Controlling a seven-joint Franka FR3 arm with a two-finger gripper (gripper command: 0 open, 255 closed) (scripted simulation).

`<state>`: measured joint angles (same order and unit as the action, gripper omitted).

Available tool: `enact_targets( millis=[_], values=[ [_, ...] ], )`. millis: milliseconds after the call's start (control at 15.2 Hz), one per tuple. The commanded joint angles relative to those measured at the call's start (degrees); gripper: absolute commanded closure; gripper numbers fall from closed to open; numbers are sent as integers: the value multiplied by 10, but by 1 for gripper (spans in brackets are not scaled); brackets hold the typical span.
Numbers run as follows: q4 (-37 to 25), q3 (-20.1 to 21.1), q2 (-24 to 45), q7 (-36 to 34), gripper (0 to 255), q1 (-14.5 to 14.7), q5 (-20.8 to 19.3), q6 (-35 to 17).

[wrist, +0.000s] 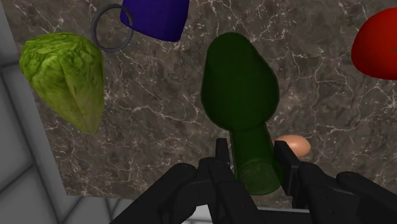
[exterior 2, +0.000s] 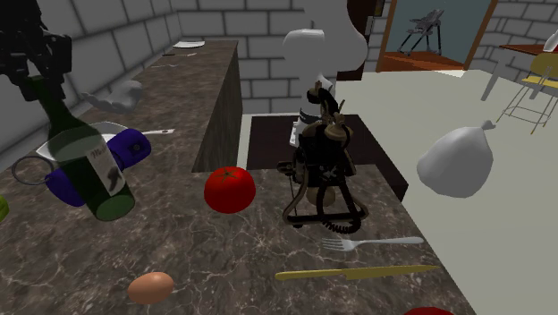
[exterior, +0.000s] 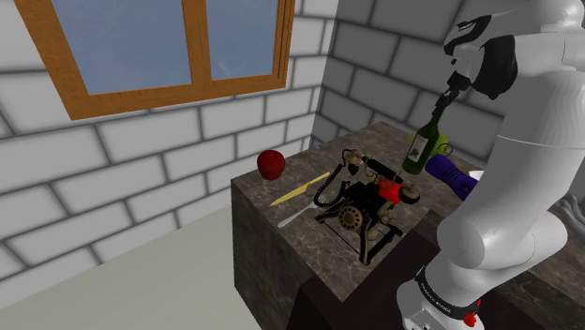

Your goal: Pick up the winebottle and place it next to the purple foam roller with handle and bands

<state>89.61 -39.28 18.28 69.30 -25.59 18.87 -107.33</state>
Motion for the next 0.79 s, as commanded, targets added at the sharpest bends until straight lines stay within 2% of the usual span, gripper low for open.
enact_targets(
  millis=[0, 132, 660, 726],
  values=[
    [14, 1, 1, 2, 255, 2, 2, -15],
    [31, 3, 4, 6, 255, 3, 5, -33],
    [31, 3, 4, 6, 255, 3, 5, -33],
    [30, 3, 4, 6, 0, 3, 5, -33]
  ],
)
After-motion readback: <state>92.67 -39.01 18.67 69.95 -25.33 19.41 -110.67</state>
